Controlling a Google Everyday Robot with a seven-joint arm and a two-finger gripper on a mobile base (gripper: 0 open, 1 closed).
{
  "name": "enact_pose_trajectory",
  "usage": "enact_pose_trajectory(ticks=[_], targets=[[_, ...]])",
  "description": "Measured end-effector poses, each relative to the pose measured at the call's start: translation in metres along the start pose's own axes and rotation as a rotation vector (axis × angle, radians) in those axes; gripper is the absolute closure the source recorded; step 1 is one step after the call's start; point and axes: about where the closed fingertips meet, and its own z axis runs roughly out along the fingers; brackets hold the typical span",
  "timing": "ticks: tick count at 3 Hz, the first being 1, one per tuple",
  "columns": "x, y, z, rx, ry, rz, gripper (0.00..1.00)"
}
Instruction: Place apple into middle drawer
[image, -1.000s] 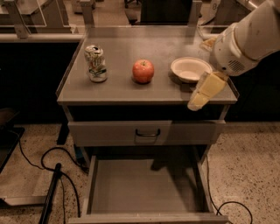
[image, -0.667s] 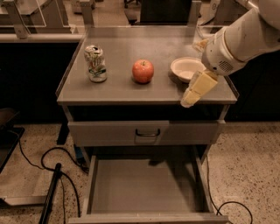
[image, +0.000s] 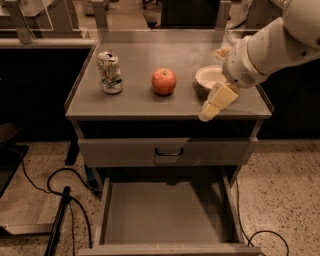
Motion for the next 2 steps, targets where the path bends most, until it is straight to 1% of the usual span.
enact_pose_trajectory(ticks=[1,2], targets=[[-0.002,-0.014,0.030,0.004,-0.052,0.001,0.00],[-0.006,-0.028,0.053,-0.007,-0.091,0.006,0.00]])
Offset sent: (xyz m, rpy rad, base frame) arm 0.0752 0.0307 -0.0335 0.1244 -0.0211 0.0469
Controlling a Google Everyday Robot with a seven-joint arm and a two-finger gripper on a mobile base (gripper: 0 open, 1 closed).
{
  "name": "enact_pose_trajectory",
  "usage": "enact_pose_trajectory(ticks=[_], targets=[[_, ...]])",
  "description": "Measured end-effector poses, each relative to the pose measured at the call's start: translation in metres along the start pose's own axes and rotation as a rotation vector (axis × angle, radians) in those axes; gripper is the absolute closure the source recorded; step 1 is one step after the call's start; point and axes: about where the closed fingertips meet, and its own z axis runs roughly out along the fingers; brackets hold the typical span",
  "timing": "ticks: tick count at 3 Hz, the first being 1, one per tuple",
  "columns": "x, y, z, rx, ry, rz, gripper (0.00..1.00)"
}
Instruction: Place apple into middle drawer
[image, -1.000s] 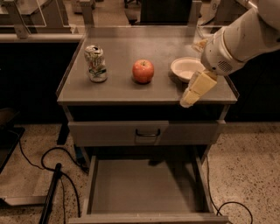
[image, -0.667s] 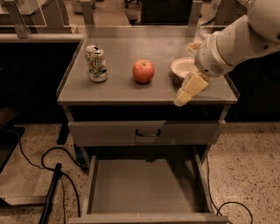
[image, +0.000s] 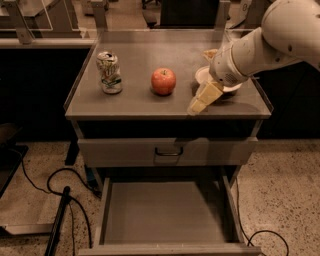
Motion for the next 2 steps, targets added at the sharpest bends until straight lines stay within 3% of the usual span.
enact_pose_trajectory(ticks=[1,2], targets=[[0.000,0.000,0.000,0.000,0.000,0.000,0.00],[-0.009,-0.015,0.033,-0.010,-0.035,-0.012,0.00]])
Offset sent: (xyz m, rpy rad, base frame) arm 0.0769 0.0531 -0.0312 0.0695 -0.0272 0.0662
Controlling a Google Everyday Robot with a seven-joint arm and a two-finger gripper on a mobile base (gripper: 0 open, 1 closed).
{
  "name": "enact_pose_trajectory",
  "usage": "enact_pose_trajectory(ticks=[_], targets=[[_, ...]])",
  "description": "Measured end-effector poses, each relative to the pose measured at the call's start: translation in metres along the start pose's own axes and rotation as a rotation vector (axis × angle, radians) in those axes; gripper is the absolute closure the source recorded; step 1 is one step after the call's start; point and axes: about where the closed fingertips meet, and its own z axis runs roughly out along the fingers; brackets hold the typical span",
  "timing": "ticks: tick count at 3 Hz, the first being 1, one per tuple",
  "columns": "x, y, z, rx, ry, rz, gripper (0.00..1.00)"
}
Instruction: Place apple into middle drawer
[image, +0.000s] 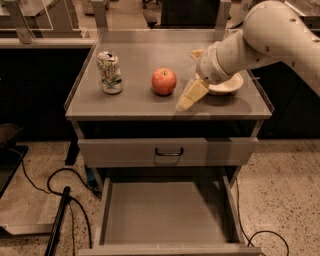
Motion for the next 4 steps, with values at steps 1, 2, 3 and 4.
enact_pose_trajectory(ticks=[1,2,3,4], targets=[[-0.006,-0.015,0.032,-0.019,-0.036,-0.002,0.00],[-0.006,-0.024,0.053,-0.038,-0.058,0.005,0.00],[-0.012,-0.037,0.074,-0.084,-0.091,0.017,0.00],[-0.013,-0.037,0.073,-0.082,-0.092,0.016,0.00]])
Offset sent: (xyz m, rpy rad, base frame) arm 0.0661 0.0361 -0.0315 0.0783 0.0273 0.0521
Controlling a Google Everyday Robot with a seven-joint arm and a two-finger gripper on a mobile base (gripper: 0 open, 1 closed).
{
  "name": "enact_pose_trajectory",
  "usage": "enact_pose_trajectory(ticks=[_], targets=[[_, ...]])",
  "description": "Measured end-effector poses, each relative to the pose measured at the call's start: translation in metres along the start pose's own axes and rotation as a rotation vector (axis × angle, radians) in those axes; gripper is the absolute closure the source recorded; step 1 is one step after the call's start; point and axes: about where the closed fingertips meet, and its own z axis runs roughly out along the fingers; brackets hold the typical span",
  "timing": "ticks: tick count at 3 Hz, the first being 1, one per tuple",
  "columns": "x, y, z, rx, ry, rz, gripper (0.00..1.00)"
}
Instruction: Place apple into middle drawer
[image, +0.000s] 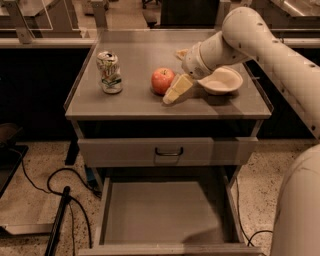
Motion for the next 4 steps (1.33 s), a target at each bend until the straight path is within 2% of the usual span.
enact_pose_trajectory(ticks=[1,3,4], targets=[[-0.006,0.001,0.004,0.007,-0.015,-0.002,0.00],[-0.008,0.002,0.020,-0.022,-0.038,0.021,0.00],[-0.008,0.002,0.020,-0.023,-0.039,0.021,0.16]])
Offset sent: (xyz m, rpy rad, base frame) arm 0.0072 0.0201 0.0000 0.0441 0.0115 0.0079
